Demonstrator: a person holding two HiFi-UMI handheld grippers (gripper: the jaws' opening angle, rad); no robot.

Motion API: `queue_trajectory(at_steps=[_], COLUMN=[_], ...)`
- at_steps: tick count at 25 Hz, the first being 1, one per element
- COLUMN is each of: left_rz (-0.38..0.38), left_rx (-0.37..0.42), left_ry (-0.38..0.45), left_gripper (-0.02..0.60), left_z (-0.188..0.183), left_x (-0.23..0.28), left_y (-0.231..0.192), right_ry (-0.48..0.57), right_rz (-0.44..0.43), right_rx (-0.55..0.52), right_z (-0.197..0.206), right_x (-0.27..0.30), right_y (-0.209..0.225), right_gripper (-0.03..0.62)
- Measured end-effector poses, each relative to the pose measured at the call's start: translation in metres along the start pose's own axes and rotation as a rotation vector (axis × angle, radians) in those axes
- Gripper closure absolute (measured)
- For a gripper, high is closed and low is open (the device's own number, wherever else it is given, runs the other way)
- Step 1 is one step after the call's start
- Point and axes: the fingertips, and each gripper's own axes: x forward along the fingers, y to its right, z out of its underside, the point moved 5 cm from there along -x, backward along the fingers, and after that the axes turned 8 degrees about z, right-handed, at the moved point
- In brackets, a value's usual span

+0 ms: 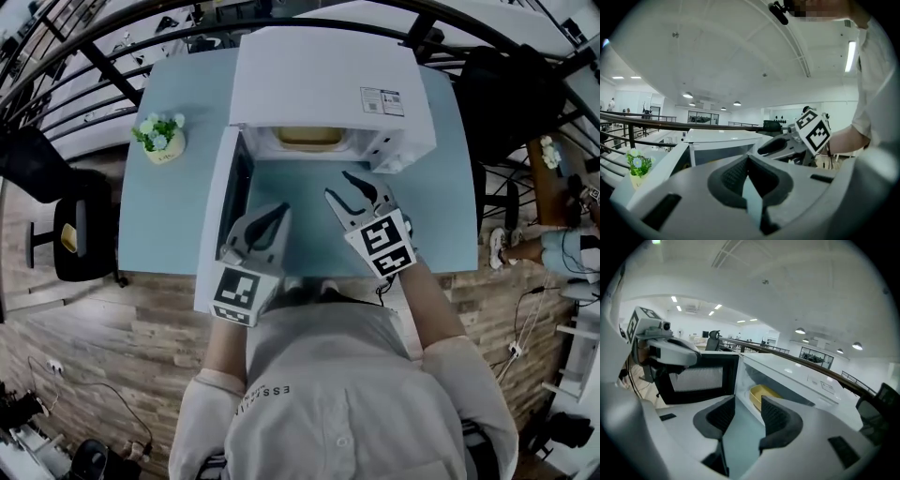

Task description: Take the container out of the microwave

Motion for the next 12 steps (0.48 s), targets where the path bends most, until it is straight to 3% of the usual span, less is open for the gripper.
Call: queue_trajectory(at_steps=[4, 9, 12], left_rz=[-0.054, -0.113, -0.128], left_rx=[-0.023, -0.058, -0.058], left_ry=[-0.004, 0.002, -0.007], left_gripper=[0.588, 0.588, 0.588], left_z=[0.003, 0.008, 0.009], left_x=[-0.001, -0.005, -0.004], left_y=[-0.007, -0.016, -0.017], right_ry=[-0.062, -0.139, -0.213], right_rz=[-0.049, -0.148, -0.206], right_rx=[-0.173, -0.240, -0.340], right_z=[0.005, 0.013, 0.025], right_x=[0.035, 0.076, 0.103], right_y=[0.007, 0.011, 0.010], right_gripper=[0.419, 0.419, 0.419])
